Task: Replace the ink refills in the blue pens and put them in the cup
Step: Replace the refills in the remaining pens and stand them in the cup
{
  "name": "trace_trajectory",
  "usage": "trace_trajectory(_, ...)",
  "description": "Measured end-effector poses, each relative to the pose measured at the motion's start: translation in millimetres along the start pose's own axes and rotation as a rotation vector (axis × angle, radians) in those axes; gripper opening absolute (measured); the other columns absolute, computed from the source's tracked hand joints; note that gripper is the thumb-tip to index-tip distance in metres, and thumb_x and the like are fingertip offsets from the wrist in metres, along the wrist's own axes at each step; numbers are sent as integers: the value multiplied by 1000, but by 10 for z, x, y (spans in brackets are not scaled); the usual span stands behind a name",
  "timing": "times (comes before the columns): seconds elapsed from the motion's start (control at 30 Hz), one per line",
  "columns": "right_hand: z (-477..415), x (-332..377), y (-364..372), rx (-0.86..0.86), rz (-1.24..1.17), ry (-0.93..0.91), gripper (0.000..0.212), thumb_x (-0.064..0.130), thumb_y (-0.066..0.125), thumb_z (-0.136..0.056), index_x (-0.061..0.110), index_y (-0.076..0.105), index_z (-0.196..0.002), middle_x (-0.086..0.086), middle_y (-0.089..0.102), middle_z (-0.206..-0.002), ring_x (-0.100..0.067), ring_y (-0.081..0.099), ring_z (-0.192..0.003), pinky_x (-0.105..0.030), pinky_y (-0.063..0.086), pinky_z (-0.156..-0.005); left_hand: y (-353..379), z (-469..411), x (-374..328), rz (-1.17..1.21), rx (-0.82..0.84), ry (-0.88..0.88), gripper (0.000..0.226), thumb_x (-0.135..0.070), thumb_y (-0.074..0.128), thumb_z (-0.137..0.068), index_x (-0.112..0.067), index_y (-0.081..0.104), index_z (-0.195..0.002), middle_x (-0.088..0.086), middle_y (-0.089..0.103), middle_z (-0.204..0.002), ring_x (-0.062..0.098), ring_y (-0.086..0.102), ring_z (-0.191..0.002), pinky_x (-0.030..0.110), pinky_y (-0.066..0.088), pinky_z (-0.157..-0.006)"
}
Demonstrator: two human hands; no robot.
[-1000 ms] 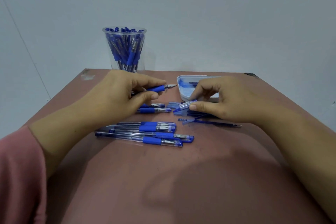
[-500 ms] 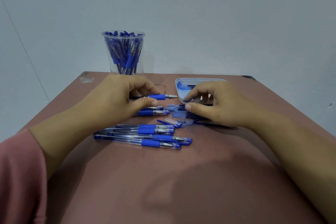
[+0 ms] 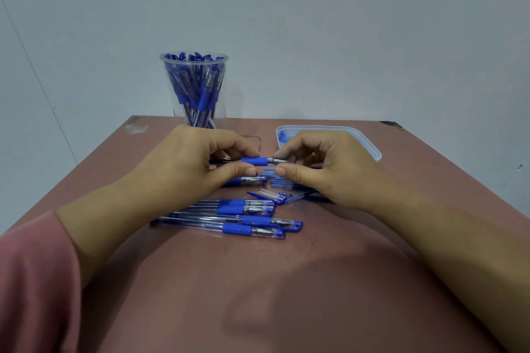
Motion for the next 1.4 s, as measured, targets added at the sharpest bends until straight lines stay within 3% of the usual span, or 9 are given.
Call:
trace_trajectory(0.17,6,-20,12,7,1,28,25,53,58,-77,33,70,-84,7,70,-77,-4,59,-66,-16,48,-62,6,10,0,-9,-16,4,28,-55,60,-73,-43,69,-97,-21,69,-80,-1,65,-79,19,53,-71)
trace_trajectory(0.27,-6,5,20,2,75,-9,6,39,67,-83,34,68,-80,10,68,-72,-8,60,-63,-19,48,-61,17,19,-16,-26,-15,14,22,-48,64,-78,-41,70,-98,-23,69,-82,-3,65,-79,21,52,-72)
trace_trajectory(0.37,-9,-8,20,-11,70,-38,15,24,76,-80,35,66,-83,8,67,-76,-13,61,-69,-26,54,-68,13,23,-25,-63,-16,18,22,-42,66,-80,-39,70,-101,-23,70,-83,-4,65,-80,24,54,-71)
trace_trajectory(0.5,-2,11,4,-20,121,-51,15,44,67,-81,34,68,-92,11,68,-81,-8,64,-76,-25,54,-72,1,17,-9,-79,-20,7,20,-40,67,-82,-38,69,-102,-22,69,-82,-3,64,-80,22,54,-71)
trace_trajectory(0.7,-5,67,-20,-50,219,-136,26,28,74,-82,48,60,-89,20,67,-86,-4,63,-84,-21,52,-76,9,14,21,-53,-19,-10,19,-38,68,-82,-36,70,-101,-21,69,-80,-3,63,-79,17,51,-70)
trace_trajectory(0.83,-12,20,-9,-38,187,-70,16,55,60,-82,46,62,-94,18,66,-87,-7,62,-82,-25,51,-74,11,7,43,-54,-24,-13,18,-35,70,-83,-35,70,-101,-20,69,-81,-2,64,-80,17,51,-71)
trace_trajectory(1.03,-25,2,23,-20,162,-67,13,29,72,-83,38,64,-84,13,66,-80,-7,62,-73,-28,53,-72,18,16,40,-36,-15,-17,18,-40,68,-81,-37,69,-99,-21,69,-81,-3,65,-80,22,53,-71)
trace_trajectory(1.23,-20,-33,16,-37,160,7,34,57,51,-84,29,70,-86,0,66,-71,-15,59,-65,-35,49,-64,-1,15,39,-44,-40,10,19,-34,72,-83,-30,71,-102,-14,71,-85,2,66,-80,32,56,-73)
trace_trajectory(1.4,-32,-19,23,-66,173,-33,10,33,71,-83,41,65,-85,11,67,-76,-10,63,-72,-31,53,-69,-14,9,26,-83,-51,39,19,-34,72,-82,-32,70,-101,-15,70,-86,0,65,-79,33,56,-71)
Point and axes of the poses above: each hand's wrist, its own z-axis away from the middle knuckle, its own y-axis out of the palm, x = y × z, the point moved 8 cm from there along -z, towards the middle knuckle
